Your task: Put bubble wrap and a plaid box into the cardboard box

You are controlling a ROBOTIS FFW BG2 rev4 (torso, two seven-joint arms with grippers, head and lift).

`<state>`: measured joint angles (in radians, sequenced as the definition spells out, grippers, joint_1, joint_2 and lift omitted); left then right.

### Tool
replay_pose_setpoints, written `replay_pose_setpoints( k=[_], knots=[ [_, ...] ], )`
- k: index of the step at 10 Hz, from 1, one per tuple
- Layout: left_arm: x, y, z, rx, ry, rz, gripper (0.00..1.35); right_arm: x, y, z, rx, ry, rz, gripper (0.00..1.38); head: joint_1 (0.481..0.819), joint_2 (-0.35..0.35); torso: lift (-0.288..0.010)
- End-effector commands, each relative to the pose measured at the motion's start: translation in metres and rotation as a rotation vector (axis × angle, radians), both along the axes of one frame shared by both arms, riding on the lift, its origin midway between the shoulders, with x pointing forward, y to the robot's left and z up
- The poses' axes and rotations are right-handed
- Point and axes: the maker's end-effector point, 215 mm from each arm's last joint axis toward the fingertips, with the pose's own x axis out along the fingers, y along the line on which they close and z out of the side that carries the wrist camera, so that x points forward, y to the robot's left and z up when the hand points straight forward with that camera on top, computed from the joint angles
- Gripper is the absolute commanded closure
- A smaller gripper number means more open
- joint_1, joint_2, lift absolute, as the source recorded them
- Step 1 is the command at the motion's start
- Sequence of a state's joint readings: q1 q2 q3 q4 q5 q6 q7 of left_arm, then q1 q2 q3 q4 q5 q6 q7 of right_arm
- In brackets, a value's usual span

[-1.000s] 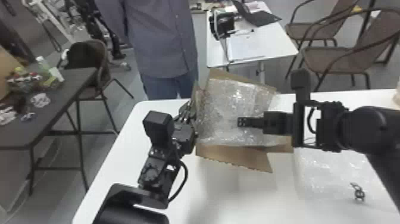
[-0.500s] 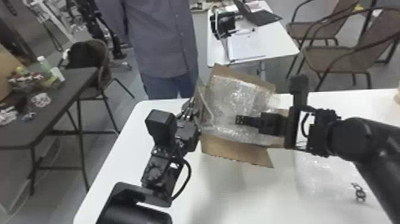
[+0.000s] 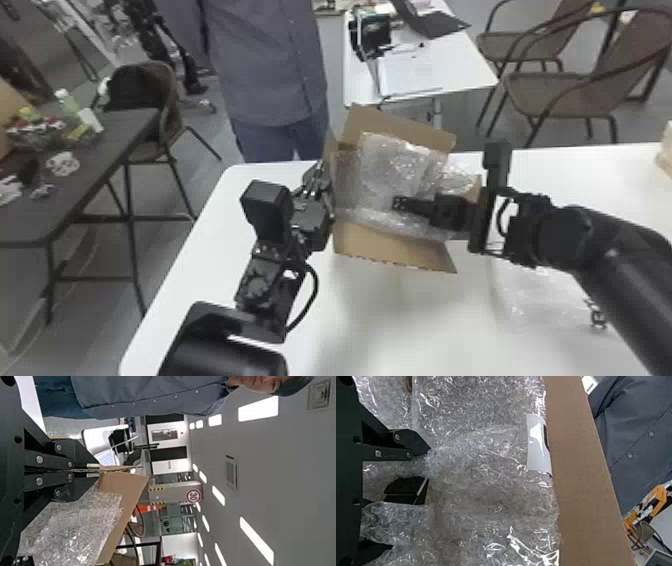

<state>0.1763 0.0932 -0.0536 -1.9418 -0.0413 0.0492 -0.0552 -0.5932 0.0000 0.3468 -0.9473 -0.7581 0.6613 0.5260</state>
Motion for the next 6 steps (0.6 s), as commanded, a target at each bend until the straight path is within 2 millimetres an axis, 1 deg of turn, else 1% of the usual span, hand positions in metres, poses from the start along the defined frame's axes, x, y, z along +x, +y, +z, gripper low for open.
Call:
replay_pose_setpoints(
  k=[1,2,3,4,5,6],
  knots=[
    [0.001,-0.003,0.0,-0.002,0.0,-0.005,1.22,-0.001,0.004,-0.002,0.033,0.032,0.012,0.99,0.661,0.263,-0.107],
    [0.001,-0.002,-0.001,-0.002,0.002,-0.003,1.22,-0.007,0.007,-0.006,0.062,0.072,0.021,0.8,0.66,0.264,-0.107],
    [0.0,-0.002,0.0,-0.001,-0.002,-0.002,1.22,-0.013,0.009,-0.006,0.066,0.083,0.034,0.39,0.663,0.267,-0.107],
    [-0.001,0.002,-0.001,0.0,-0.002,0.005,1.22,-0.019,0.019,0.009,0.076,0.056,0.06,0.1,0.667,0.27,-0.107],
    [-0.002,0.002,-0.001,-0.002,-0.004,0.004,1.22,-0.022,0.02,0.026,0.043,0.041,0.017,0.07,0.666,0.278,-0.107],
    [-0.003,0.003,-0.003,-0.002,-0.001,0.009,1.22,-0.017,0.01,0.046,-0.002,-0.009,-0.055,0.13,0.665,0.282,-0.107]
  ],
)
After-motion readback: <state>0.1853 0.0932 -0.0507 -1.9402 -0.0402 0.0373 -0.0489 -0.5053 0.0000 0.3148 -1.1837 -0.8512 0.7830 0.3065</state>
